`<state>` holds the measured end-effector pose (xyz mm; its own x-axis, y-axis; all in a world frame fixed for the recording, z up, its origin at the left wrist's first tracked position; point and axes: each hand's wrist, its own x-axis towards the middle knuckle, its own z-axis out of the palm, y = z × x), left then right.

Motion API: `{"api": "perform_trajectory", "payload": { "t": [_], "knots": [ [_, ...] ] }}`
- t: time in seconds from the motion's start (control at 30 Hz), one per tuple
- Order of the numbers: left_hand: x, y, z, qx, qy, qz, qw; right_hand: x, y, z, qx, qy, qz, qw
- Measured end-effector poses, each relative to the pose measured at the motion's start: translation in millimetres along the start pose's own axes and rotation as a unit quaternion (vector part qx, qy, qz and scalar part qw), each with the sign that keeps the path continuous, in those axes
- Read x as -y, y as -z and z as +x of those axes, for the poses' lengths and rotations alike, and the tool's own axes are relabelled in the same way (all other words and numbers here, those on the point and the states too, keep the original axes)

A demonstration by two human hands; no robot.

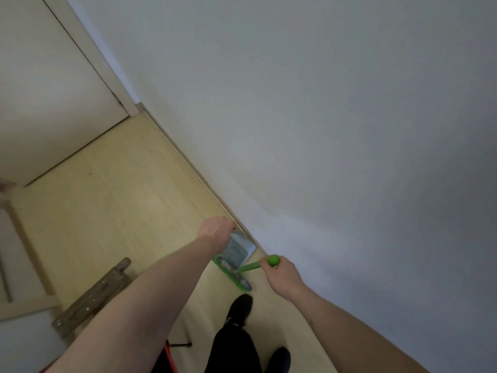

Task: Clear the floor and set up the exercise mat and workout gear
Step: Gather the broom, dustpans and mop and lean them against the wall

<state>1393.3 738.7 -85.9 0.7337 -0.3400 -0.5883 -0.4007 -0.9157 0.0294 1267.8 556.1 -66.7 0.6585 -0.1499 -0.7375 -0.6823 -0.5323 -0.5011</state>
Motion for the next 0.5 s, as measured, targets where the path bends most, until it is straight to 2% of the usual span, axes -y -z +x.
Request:
{"api": "perform_trajectory", "payload": {
  "t": [0.17, 0.5],
  "knots": [
    [16.8, -0.4, 19.3, -0.002, -0.046, -0.025, 0.999, 18.9, -14.9, 22.7, -0.013, -0.015, -0.010, 1.000],
    [14.4, 2.1, 28.4, 0.038, -0.112, -0.040, 0.992, 30.3, -21.6, 75.7, -0.105, -0.061, -0.001, 0.993]
  ]
}}
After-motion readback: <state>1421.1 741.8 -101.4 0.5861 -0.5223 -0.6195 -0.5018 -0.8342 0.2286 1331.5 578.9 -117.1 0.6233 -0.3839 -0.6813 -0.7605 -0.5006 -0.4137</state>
